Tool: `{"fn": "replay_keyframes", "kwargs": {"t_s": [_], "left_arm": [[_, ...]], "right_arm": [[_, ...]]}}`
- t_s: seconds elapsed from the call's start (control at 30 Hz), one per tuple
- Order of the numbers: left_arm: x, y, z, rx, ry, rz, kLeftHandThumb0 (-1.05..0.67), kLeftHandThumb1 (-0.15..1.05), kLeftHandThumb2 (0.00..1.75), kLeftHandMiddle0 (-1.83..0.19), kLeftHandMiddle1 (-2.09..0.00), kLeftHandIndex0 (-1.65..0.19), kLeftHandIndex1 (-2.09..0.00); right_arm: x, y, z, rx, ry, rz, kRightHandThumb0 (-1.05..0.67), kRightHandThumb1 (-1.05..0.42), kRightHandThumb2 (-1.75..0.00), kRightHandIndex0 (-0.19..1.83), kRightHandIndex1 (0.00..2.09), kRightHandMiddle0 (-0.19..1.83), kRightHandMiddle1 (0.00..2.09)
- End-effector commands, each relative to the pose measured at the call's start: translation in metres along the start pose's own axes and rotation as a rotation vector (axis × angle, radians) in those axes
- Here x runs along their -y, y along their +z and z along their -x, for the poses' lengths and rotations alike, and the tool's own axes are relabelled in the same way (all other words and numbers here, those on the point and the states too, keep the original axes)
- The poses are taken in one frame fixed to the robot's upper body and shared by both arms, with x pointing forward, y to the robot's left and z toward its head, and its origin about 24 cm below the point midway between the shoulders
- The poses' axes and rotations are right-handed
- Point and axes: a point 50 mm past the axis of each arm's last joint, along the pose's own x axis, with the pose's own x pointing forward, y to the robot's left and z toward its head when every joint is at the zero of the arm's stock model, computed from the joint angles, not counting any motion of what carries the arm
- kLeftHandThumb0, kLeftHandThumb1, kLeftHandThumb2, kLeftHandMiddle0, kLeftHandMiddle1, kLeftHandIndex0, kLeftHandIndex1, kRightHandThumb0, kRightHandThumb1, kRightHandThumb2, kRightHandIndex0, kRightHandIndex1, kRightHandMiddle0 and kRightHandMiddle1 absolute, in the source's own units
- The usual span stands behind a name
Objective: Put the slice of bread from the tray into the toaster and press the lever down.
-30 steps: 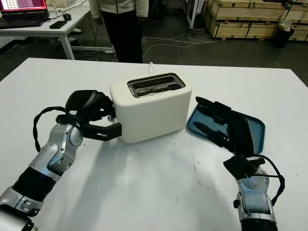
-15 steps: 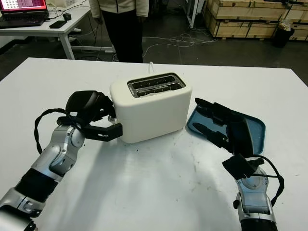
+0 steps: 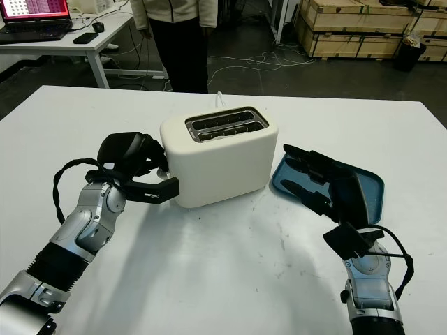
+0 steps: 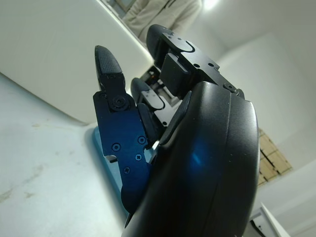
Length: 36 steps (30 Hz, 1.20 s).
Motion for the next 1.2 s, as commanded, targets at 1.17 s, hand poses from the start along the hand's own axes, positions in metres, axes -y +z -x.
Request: {"fn": "replay_keyframes", "kwargs": {"t_s": [1.17], "left_arm": [[-0.121, -0.046, 0.061, 0.098, 0.375, 0.187, -0.27, 0.67, 0.00, -0.76, -0.94, -1.05, -0.10]], "right_arm": [[0.078, 0.015, -0.075, -0.052, 0.047, 0.175, -0.40, -0.85, 0.00, 0.86, 0.03, 0.74, 0.03]]}}
